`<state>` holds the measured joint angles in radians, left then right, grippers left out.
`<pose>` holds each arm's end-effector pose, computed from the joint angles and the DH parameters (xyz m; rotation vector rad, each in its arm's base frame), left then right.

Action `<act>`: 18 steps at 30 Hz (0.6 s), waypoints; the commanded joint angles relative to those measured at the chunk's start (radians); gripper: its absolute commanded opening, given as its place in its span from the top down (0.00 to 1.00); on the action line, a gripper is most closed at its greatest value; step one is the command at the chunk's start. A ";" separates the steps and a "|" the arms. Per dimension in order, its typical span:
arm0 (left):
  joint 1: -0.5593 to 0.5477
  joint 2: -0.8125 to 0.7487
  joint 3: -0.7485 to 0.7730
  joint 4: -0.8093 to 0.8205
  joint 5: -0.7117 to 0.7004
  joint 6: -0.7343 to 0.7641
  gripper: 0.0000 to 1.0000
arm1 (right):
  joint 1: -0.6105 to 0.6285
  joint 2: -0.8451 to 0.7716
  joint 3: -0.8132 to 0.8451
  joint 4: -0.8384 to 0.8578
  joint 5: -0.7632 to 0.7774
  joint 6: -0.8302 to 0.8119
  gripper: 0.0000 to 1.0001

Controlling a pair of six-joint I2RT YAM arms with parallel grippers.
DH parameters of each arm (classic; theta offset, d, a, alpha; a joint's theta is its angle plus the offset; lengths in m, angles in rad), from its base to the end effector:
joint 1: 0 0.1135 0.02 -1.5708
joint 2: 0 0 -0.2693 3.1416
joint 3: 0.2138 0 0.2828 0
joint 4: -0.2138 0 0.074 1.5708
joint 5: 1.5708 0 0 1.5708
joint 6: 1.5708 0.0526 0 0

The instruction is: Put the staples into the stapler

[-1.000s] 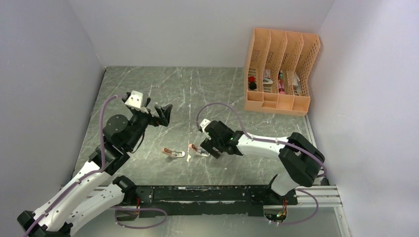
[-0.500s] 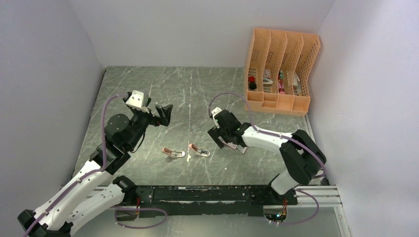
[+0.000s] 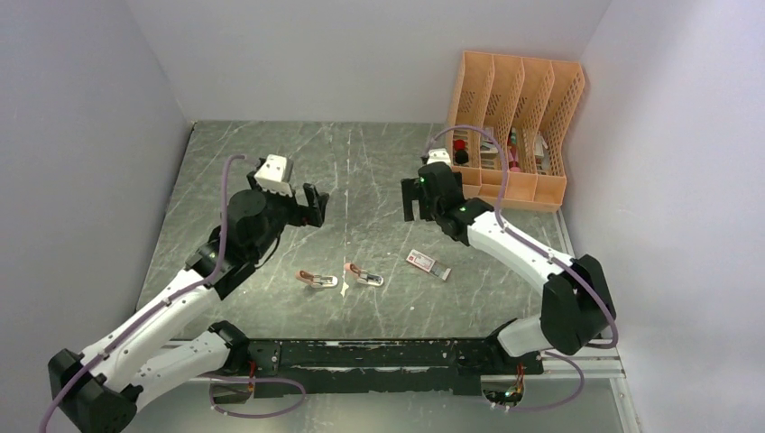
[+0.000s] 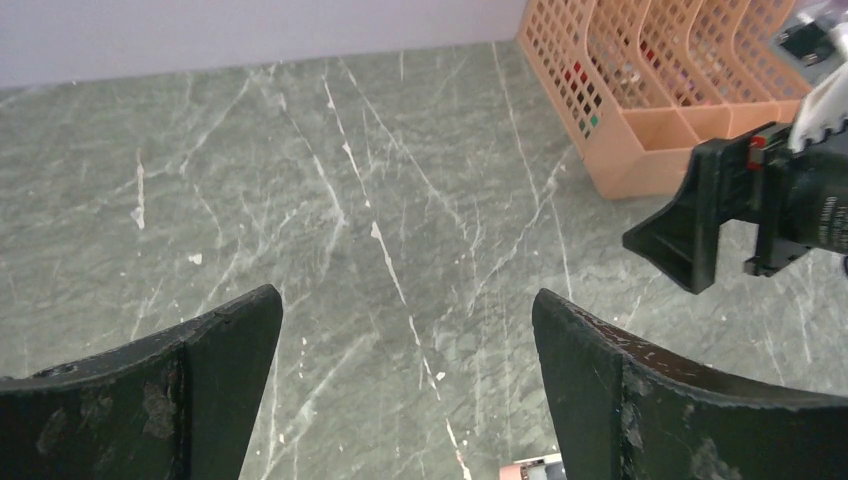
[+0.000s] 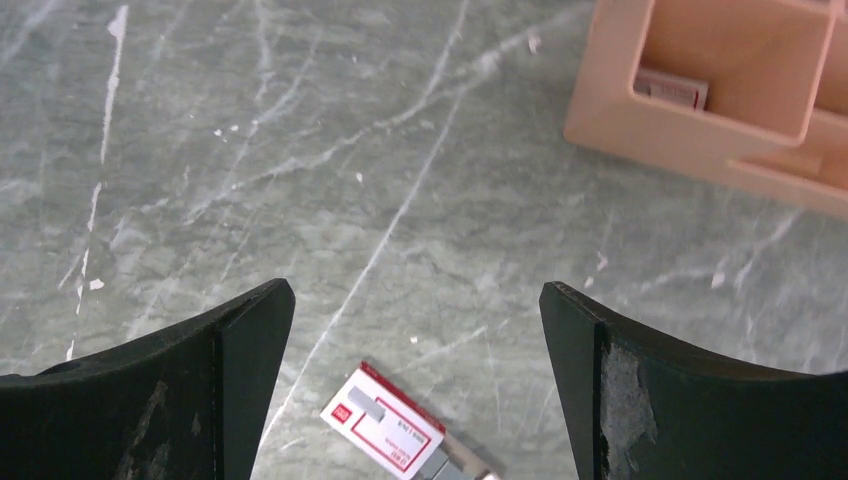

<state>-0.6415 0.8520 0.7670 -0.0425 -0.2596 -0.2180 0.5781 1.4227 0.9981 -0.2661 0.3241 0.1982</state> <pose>0.2059 -0.1370 0.3366 0.1665 1.7037 -0.4217 0.3042 0.1785 0.2418 -0.2506 2.2057 0.0595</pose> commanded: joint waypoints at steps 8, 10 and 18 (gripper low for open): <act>0.000 0.160 0.068 -0.004 0.024 -0.011 0.01 | -0.002 -0.099 -0.014 -0.414 0.035 0.490 0.13; -0.001 0.173 0.070 0.003 0.036 -0.011 0.01 | -0.001 -0.102 -0.059 -0.447 0.007 0.566 0.24; 0.000 0.166 0.045 0.023 0.052 -0.002 0.01 | 0.000 -0.168 -0.200 -0.436 -0.016 0.686 0.40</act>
<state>-0.6415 1.0340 0.7979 -0.0471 -0.2314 -0.2249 0.5777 1.3128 0.8196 -0.6697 0.2947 0.7826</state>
